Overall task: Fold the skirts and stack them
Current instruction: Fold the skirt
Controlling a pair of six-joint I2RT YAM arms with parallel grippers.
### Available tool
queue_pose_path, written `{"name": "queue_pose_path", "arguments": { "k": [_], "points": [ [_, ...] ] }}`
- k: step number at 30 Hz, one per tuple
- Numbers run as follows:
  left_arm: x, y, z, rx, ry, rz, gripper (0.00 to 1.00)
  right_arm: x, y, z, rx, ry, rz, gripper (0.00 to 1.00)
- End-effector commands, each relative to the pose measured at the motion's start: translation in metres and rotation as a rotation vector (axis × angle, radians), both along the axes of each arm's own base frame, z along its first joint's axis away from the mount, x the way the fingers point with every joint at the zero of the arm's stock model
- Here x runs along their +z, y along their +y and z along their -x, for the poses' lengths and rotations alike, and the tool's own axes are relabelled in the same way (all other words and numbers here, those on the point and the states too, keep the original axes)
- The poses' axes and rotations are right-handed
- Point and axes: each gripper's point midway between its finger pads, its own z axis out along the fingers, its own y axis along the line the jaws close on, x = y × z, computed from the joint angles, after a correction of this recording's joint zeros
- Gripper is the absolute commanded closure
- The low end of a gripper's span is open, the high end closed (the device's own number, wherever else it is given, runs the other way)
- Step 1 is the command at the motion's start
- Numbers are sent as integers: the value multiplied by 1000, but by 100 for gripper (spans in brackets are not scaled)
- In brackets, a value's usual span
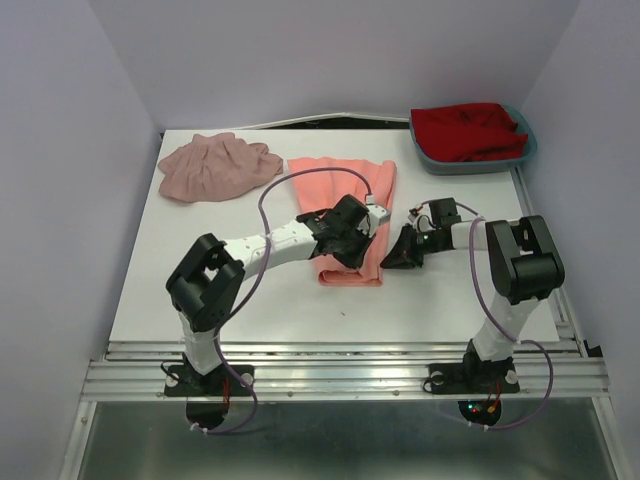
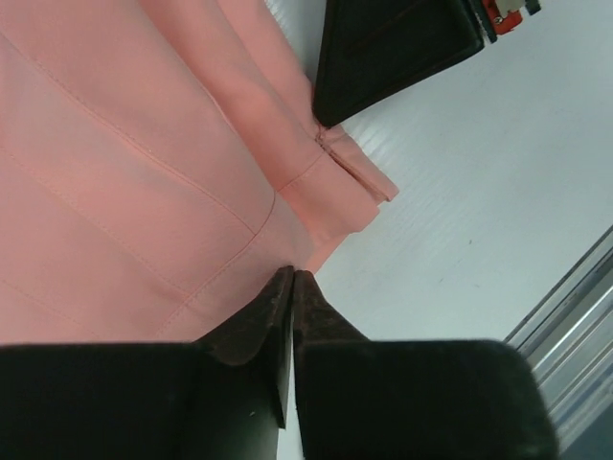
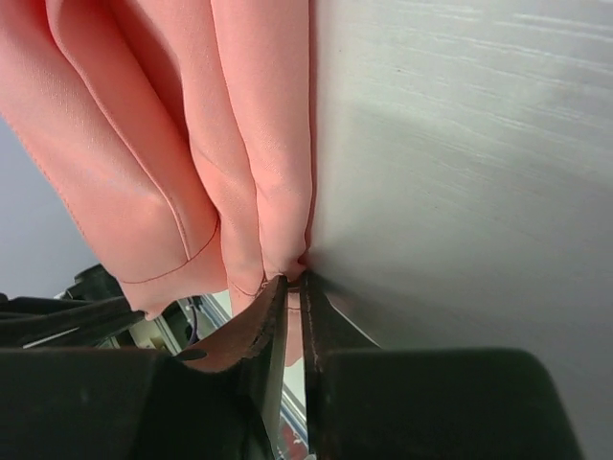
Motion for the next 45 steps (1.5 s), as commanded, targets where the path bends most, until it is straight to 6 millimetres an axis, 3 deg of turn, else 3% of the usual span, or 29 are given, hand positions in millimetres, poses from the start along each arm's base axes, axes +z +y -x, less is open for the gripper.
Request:
{"name": "queue_pose_path", "arguments": {
  "k": [1, 6, 10, 17, 28, 33, 41, 45],
  "points": [
    [26, -25, 1, -56, -28, 88, 95, -7, 0, 1, 3, -6, 5, 87],
    [14, -25, 2, -44, -6, 70, 97, -6, 0, 1, 3, -4, 1, 89],
    [16, -28, 4, -52, -2, 78, 100, -5, 0, 2, 0, -3, -5, 93],
    [20, -46, 17, -120, 14, 137, 100, -6, 2, 4, 1, 8, -17, 96],
    [7, -75, 10, -160, 34, 197, 100, -6, 2, 8, -1, 7, -24, 99],
    [29, -81, 8, -156, 18, 241, 100, -7, 0, 9, 6, 3, -13, 99],
    [67, -56, 19, -135, -27, 253, 100, -8, -1, 10, 7, -4, -1, 99],
    [66, -59, 22, -144, -14, 263, 100, -6, 0, 10, 7, -11, -9, 99]
  ]
}}
